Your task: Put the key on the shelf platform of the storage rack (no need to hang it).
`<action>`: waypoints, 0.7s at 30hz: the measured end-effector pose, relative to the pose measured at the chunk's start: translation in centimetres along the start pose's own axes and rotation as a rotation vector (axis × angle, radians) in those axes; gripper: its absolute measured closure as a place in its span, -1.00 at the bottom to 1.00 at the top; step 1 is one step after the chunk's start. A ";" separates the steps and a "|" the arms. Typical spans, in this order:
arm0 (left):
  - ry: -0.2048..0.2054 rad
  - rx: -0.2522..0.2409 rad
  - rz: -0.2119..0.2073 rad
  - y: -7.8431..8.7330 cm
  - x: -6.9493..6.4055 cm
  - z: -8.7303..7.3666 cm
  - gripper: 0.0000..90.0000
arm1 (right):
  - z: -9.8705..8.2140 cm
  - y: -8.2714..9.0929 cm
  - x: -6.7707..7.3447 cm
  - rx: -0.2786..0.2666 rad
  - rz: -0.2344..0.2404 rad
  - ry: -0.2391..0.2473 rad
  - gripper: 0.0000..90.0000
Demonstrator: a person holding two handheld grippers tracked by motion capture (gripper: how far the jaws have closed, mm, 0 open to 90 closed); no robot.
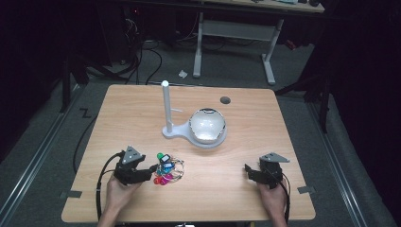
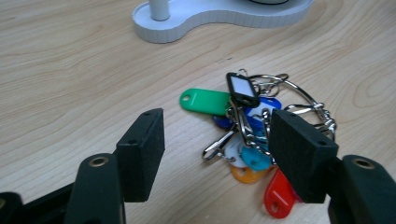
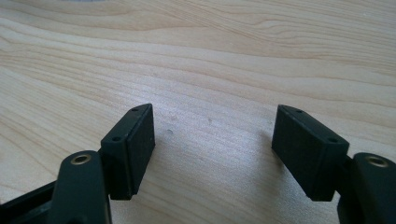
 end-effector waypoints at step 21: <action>-0.063 0.094 -0.062 0.4 -3.0 -3.1 -0.14 | 0.0 0.0 0.0 0.000 0.000 0.000 -0.33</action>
Point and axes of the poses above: each handheld gripper's, and its own axes: y roughly backward along the jaws, z roughly out of its top, x roughly to its left, the point moved 4 cm from there along -y, roughly forward along the jaws, and after that the axes turned 3 degrees about z, right-handed, at the moved point
